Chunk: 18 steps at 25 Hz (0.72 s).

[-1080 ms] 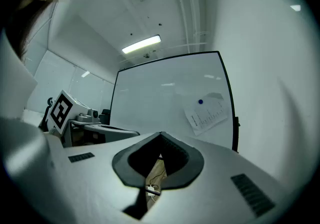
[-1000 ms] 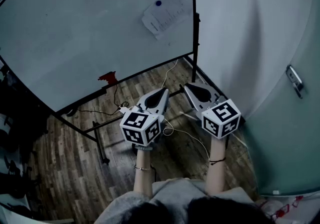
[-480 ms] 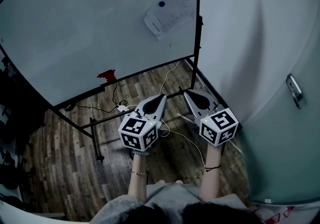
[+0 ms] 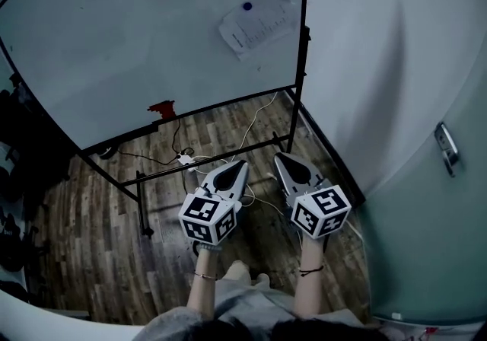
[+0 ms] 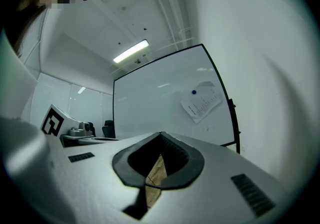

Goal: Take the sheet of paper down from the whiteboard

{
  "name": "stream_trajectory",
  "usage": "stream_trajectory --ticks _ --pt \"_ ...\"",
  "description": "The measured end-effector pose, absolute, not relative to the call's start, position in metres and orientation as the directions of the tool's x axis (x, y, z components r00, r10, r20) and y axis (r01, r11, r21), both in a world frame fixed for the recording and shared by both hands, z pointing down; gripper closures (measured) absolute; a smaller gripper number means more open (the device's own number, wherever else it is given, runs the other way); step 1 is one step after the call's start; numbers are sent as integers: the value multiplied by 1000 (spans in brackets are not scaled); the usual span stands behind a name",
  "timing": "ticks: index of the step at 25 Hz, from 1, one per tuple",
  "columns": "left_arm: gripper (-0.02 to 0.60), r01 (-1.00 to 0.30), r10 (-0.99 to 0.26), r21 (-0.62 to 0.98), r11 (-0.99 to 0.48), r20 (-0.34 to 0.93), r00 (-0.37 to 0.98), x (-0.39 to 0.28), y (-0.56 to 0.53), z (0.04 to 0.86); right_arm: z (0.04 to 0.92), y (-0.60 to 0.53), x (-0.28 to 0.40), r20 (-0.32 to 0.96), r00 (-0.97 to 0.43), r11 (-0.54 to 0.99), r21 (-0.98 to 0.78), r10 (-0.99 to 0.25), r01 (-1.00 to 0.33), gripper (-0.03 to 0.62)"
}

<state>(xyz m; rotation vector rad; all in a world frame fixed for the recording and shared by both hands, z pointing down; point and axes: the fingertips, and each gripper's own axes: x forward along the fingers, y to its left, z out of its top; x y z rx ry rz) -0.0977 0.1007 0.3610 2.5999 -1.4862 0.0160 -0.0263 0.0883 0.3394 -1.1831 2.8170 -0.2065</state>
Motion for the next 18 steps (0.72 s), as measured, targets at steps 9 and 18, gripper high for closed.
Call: stream_trajectory --ticks 9,18 --pt "575 -871 -869 105 -481 73 489 -98 94 360 337 78 -15 -35 -695 690 -161 -719 -706 594" --pt "575 -860 -861 113 -498 50 506 -93 56 360 333 46 -16 -44 -693 691 -141 -719 -709 594"
